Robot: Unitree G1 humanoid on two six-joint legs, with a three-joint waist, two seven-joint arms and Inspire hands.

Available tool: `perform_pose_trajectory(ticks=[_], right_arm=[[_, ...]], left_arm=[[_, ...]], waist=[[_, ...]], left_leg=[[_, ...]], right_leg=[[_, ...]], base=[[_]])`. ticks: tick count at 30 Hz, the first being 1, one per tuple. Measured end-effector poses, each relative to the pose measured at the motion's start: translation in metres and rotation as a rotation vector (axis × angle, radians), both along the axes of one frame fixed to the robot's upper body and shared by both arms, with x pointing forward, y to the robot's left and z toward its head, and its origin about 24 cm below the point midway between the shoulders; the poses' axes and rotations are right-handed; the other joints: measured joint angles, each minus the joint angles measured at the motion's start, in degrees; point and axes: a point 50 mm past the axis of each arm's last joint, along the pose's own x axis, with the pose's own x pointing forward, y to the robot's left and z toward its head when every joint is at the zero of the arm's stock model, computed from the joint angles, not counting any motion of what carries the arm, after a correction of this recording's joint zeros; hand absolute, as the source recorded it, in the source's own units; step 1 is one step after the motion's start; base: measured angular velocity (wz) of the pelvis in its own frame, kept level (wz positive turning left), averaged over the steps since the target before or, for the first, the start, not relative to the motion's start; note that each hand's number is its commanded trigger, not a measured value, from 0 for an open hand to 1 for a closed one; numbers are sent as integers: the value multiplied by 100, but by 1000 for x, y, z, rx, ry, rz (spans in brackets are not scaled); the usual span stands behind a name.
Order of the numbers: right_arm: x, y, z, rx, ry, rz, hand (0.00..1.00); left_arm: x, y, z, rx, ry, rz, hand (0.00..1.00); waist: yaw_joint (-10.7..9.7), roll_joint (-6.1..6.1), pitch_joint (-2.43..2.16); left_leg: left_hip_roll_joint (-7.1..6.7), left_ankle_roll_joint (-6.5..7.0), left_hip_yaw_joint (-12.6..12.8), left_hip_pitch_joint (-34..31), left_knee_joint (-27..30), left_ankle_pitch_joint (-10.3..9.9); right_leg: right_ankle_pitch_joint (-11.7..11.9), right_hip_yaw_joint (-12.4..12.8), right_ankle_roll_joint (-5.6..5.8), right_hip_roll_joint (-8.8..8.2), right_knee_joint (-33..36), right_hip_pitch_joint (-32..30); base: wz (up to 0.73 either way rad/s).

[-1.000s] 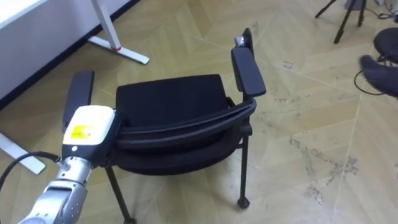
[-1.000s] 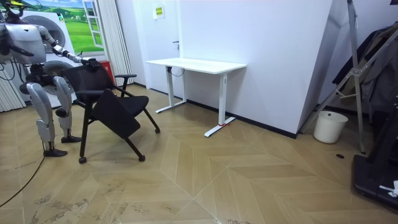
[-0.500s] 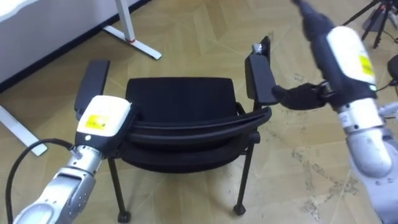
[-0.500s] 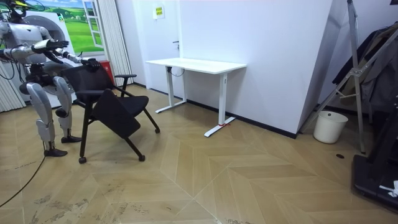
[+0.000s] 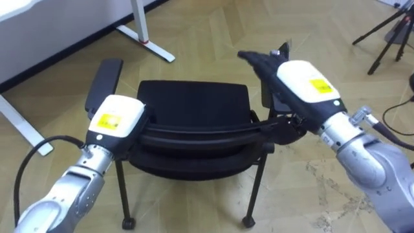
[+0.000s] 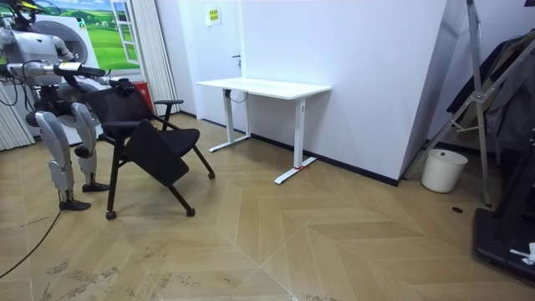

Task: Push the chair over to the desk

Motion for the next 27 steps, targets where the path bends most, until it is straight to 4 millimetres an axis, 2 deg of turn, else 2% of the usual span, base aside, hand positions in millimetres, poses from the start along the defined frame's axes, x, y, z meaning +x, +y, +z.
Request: perform_pose_trajectory(ticks=[6, 9, 17, 27], right_arm=[[-3, -6, -2, -78, 67, 43, 0], [-5, -7, -6, -121, 136, 74, 0], [-7, -10, -13, -195, 280, 79, 0], [-9, -9, -17, -225, 339, 99, 0]], left_arm=[[4, -1, 2, 7, 5, -23, 100], [5, -2, 2, 10, 10, -27, 100], [6, -2, 3, 17, 22, -23, 100], [5, -4, 1, 17, 30, -33, 100]], waist=[[74, -20, 7], [126, -57, -12], [135, -76, -26], [156, -52, -31]], left_leg=[[9, -11, -19, -9, 4, -6], [17, -13, -18, 3, 2, -7], [10, -13, -63, 7, 3, -7], [6, -13, -106, 73, -8, -8]], right_leg=[[6, -34, -10, 5, -2, -13], [9, -35, -15, 14, -8, 7], [10, -52, -15, 10, -9, 20], [11, -48, -16, 11, -65, 113]], base=[[0], [-2], [0], [1]])
